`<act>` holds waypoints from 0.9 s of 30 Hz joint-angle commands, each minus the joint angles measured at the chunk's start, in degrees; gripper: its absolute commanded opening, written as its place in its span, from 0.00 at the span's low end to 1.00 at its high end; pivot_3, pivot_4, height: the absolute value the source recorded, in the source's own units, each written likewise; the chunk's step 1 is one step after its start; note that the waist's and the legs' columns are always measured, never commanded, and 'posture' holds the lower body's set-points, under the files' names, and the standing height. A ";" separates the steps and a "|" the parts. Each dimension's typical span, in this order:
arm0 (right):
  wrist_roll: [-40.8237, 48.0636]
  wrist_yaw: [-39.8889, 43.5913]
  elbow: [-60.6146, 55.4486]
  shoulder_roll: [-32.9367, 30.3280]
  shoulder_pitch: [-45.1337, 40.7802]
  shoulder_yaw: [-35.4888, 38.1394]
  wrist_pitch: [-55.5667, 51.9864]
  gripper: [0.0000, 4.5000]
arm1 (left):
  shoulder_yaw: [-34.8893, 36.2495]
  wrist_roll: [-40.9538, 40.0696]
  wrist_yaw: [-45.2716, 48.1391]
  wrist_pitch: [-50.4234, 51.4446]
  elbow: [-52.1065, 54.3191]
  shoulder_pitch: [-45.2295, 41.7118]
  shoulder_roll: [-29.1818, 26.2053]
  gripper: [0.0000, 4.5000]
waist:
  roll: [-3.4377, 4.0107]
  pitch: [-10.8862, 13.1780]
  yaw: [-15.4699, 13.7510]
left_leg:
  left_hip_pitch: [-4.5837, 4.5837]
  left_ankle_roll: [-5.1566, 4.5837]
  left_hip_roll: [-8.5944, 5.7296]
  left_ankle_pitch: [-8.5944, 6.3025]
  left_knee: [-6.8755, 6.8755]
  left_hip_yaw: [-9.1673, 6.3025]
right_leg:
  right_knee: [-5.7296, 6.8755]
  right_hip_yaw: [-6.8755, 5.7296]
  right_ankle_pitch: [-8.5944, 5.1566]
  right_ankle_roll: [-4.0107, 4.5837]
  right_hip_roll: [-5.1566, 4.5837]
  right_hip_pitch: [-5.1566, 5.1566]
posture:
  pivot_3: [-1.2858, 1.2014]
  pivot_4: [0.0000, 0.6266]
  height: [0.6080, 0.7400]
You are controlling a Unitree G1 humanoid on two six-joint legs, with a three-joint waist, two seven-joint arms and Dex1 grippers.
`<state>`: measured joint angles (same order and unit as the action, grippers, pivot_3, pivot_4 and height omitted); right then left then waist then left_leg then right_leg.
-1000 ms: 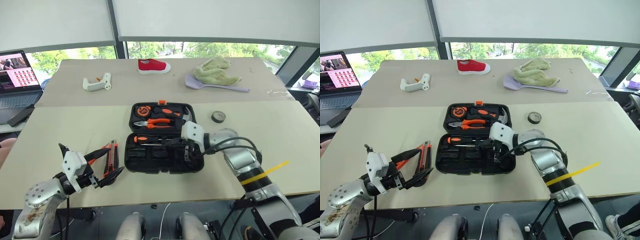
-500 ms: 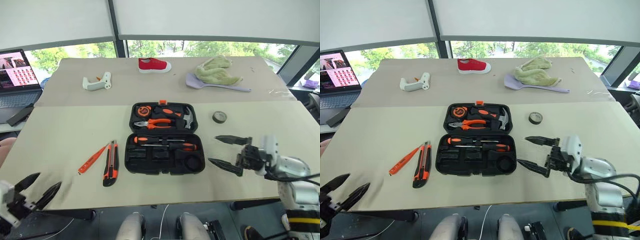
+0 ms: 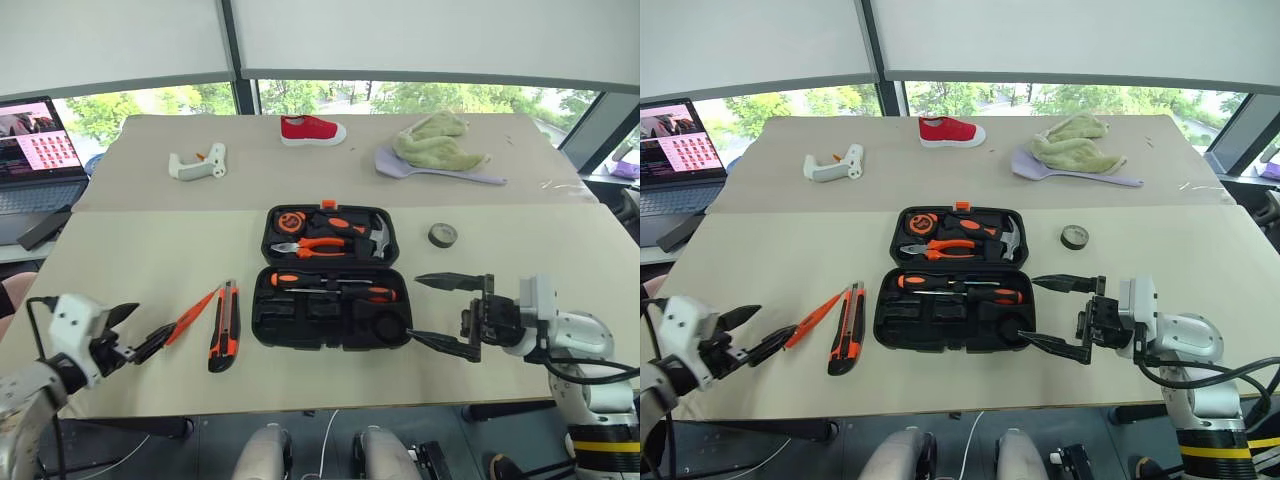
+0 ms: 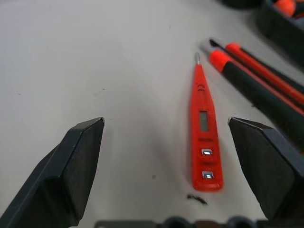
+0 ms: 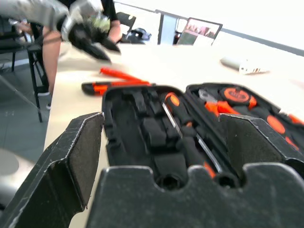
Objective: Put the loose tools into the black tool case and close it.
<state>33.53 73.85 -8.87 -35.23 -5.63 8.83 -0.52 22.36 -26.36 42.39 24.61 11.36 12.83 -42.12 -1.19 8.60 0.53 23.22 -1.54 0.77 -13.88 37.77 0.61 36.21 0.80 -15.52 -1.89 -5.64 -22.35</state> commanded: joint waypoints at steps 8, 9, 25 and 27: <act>1.41 -1.77 -4.90 -1.25 1.49 0.30 -1.60 1.00 | -2.65 0.93 2.61 1.95 -2.16 -3.74 -0.99 0.38 | 0.02 0.00 0.07 | -0.07 0.02 0.02 -0.01 -0.02 0.01 | 0.03 0.09 0.00 0.00 -0.05 0.02 | 0.52 0.24 1.00; 1.48 -1.94 -5.07 -1.30 1.68 0.38 -1.68 1.00 | -2.44 0.81 2.91 1.62 -2.30 -3.87 -0.92 0.32 | 0.02 0.01 0.01 | -0.06 0.02 0.01 -0.01 -0.02 0.00 | 0.03 0.09 0.00 0.00 -0.06 0.02 | 0.52 0.24 1.00; 3.63 -2.58 -6.91 -6.89 6.47 5.21 -5.38 1.00 | -17.49 2.30 30.94 -14.46 -4.46 -29.16 -8.83 0.11 | 0.06 0.05 -1.36 | 0.00 -0.01 -0.09 0.03 0.01 0.10 | -0.03 -0.08 0.01 0.00 -0.30 0.05 | 0.52 0.24 1.00; 3.55 -3.10 -7.70 -6.85 7.69 5.63 -5.65 1.00 | -26.53 7.71 31.55 -13.89 -5.11 -37.01 -5.50 0.11 | 0.06 0.05 -1.39 | 0.00 -0.05 -0.11 0.05 0.04 0.22 | 0.00 -0.15 0.03 -0.04 0.18 0.06 | 0.52 0.24 1.00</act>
<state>35.45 71.39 -14.59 -41.77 1.61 12.85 -5.75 1.31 -22.41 73.00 11.09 5.41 -20.72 -49.07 -1.13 8.65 -0.86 23.24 -1.60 0.64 -13.83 37.83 0.85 36.23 0.61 -15.47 -1.96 -5.26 -22.29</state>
